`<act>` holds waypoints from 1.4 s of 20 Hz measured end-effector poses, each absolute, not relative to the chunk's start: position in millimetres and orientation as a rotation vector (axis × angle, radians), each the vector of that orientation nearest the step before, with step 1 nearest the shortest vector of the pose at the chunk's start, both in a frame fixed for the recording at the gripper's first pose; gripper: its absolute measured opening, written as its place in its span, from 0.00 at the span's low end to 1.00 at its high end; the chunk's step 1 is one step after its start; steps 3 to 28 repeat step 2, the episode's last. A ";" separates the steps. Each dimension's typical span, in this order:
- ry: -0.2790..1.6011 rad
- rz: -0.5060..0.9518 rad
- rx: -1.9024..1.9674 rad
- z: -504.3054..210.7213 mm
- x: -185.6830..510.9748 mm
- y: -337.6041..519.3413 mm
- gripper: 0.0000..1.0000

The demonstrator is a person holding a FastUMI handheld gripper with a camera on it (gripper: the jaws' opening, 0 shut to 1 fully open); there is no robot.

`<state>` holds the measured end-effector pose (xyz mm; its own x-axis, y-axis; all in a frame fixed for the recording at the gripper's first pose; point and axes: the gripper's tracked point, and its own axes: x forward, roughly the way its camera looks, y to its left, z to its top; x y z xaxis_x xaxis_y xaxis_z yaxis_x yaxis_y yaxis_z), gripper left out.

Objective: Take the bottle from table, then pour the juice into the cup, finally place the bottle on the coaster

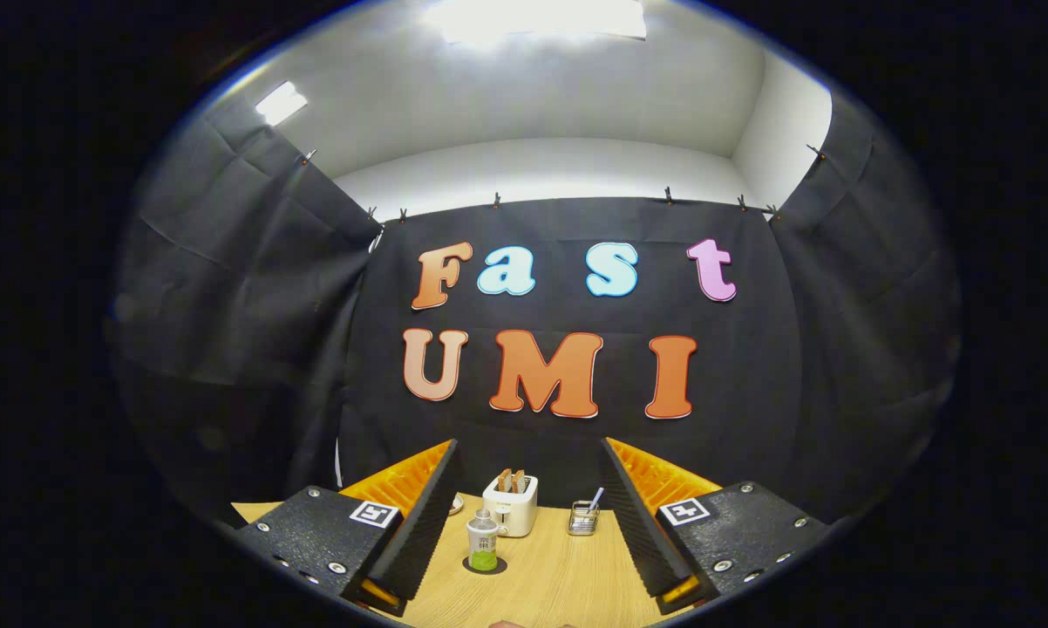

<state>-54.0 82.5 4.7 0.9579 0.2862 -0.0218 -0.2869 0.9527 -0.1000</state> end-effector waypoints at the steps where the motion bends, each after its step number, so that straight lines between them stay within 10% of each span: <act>1: 0.005 0.280 -0.101 8.0 -54.3 81.6 0.93; 28: 0.004 0.280 -0.102 8.7 -54.7 81.6 0.93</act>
